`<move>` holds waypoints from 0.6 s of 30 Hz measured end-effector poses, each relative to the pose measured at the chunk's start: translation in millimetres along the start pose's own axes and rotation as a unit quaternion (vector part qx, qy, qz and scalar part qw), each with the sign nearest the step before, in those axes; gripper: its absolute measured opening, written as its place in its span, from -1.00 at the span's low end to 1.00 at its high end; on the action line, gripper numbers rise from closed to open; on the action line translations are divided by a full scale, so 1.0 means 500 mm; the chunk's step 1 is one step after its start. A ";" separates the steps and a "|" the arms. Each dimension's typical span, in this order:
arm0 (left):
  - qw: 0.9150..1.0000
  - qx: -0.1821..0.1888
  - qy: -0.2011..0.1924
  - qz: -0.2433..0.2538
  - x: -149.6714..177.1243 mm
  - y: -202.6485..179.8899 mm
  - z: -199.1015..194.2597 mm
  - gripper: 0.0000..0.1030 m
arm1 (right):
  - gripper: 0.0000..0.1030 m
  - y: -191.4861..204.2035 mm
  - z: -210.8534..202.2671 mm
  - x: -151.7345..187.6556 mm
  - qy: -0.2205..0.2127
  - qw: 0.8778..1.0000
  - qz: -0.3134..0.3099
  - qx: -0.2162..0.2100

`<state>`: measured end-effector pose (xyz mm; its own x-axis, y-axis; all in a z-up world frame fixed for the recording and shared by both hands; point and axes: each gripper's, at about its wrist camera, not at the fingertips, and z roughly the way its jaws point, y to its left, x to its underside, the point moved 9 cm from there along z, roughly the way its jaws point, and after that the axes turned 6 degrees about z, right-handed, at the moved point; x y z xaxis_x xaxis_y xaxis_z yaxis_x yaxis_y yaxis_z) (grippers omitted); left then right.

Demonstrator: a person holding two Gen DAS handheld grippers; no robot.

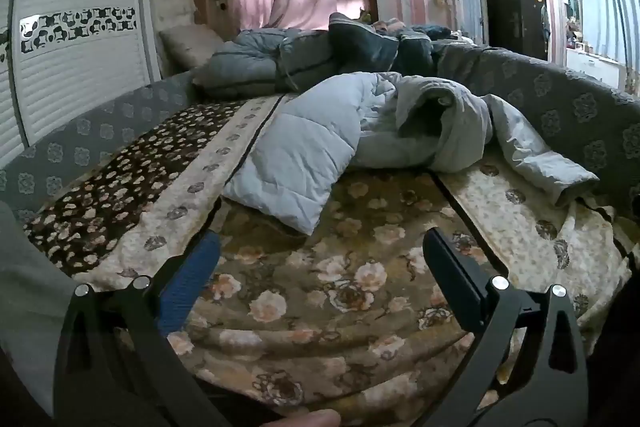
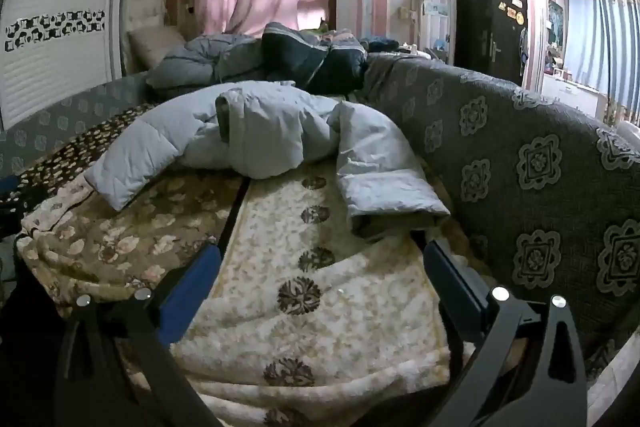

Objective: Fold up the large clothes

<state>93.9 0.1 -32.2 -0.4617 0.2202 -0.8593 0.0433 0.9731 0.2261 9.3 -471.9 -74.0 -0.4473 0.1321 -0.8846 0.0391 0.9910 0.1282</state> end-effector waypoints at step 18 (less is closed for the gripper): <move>0.998 -0.044 0.000 -0.036 -0.158 0.032 -0.005 0.94 | 0.97 -0.089 -0.003 -0.015 -0.009 0.995 0.103 -0.011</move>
<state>128.7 -2.1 40.3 -0.4610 0.1497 -0.8747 -0.0688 0.9767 0.2034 9.4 -516.9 -72.4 -0.4165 0.3329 -0.8460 0.1091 0.9421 0.3171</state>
